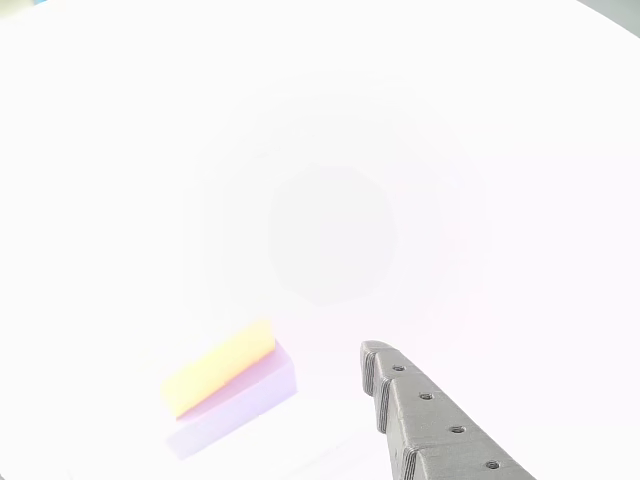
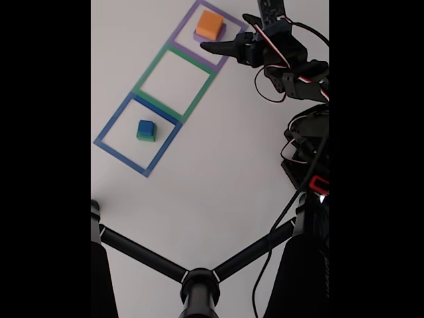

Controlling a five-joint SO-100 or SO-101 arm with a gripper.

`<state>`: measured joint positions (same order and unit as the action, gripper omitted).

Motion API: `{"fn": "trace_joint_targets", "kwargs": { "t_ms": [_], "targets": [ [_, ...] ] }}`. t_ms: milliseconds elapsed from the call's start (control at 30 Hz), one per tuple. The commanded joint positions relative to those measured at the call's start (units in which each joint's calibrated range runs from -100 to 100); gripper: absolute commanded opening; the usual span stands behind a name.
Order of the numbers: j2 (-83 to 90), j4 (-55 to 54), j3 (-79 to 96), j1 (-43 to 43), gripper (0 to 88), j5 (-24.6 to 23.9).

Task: Tower of hanoi

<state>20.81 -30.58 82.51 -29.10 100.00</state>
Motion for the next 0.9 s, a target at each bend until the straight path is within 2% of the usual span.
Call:
{"fn": "trace_joint_targets", "kwargs": {
  "t_ms": [0, 200, 867],
  "targets": [
    [-3.7, -5.5, -1.9, 1.3, 51.4, 0.0],
    [-9.0, -9.1, -4.7, 2.3, 51.5, 0.0],
    [-17.1, -9.7, -12.9, 2.6, 51.6, 0.0]
  ]
}}
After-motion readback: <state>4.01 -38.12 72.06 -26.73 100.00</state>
